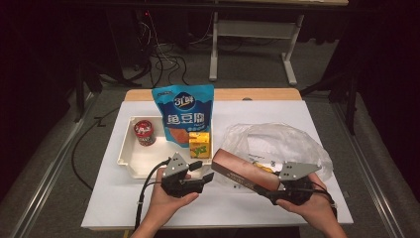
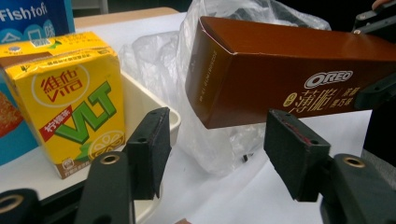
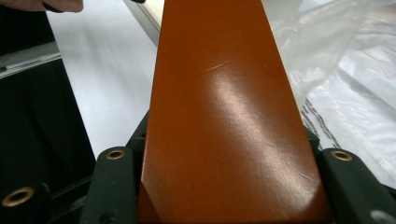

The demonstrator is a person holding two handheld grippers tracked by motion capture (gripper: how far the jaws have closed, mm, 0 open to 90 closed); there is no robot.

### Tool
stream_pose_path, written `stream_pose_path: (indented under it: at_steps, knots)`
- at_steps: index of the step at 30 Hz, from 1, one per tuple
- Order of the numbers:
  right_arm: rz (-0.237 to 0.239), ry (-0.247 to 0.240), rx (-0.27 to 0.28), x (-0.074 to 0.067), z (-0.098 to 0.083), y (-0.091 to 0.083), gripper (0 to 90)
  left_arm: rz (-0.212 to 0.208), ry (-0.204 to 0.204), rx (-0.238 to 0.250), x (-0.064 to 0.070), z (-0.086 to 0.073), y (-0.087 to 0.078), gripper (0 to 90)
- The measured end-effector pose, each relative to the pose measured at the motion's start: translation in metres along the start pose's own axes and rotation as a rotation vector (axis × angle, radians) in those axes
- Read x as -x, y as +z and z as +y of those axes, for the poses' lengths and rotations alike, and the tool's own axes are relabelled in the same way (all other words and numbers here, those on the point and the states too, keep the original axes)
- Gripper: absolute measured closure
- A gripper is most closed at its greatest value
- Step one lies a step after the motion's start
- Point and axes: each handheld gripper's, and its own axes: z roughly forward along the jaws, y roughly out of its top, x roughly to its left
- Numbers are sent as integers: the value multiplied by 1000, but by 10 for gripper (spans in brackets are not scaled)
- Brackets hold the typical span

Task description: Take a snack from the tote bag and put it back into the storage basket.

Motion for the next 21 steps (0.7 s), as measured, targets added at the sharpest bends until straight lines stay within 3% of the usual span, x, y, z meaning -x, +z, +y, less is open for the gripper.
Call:
stream_pose_path:
  at_steps: [11,16,21]
  knots:
    - [52,-48,-11,-5,11,17,459,2,73,-41,-7,-1,-18,343]
    - [76,-69,-12,-8,16,24,460,3,75,-31,-13,-3,-25,330]
    - [109,-93,-14,-11,22,31,460,-25,68,-19,-23,-6,-31,318]
